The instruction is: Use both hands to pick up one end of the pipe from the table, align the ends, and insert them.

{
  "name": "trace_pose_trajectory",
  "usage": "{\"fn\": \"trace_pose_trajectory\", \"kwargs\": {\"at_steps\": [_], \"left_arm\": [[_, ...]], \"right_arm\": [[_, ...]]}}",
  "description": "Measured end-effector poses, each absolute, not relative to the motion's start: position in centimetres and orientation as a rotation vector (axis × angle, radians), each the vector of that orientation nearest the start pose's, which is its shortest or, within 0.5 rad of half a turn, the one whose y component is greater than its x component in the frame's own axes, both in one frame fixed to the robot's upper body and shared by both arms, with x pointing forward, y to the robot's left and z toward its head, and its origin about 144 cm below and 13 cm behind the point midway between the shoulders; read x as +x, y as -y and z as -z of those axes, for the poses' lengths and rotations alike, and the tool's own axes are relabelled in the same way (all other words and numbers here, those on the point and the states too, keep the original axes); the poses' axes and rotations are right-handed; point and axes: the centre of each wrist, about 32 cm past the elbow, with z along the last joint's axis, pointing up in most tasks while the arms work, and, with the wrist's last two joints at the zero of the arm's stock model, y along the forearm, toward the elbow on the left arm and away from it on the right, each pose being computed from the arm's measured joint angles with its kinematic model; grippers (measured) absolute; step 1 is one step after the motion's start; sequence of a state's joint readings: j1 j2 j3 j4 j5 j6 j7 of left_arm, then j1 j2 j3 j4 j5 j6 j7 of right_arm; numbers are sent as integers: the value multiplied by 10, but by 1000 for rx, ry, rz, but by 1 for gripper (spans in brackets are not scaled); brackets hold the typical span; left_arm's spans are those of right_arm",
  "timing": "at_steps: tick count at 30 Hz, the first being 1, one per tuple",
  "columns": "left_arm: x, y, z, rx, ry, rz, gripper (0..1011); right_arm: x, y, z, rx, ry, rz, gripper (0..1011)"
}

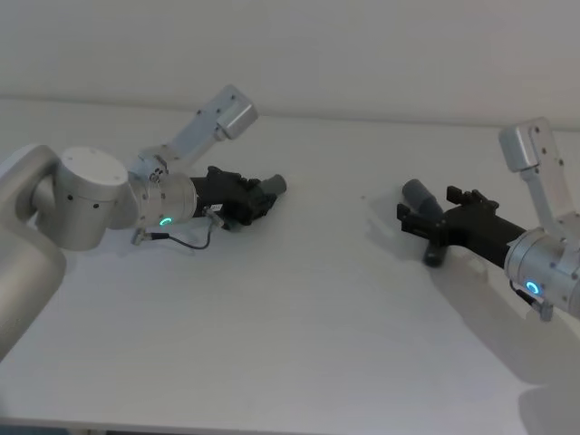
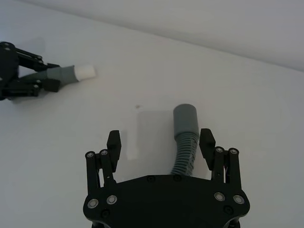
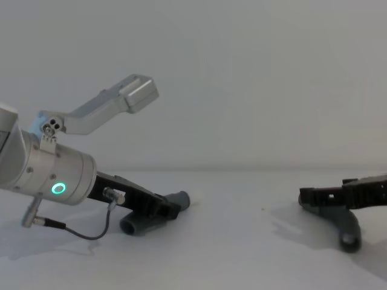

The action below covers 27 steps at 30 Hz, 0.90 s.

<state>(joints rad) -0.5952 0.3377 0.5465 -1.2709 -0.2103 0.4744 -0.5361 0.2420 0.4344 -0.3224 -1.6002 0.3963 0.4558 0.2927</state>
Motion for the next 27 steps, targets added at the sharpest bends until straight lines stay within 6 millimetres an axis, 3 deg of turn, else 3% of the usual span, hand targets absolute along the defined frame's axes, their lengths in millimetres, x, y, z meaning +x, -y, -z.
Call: {"fn": "trace_pose_trajectory", "kwargs": {"at_steps": [27], "left_arm": [[589, -206, -1235, 512, -73, -736, 348]], "right_arm": [[520, 259, -1202, -348, -220, 986, 1004]]}}
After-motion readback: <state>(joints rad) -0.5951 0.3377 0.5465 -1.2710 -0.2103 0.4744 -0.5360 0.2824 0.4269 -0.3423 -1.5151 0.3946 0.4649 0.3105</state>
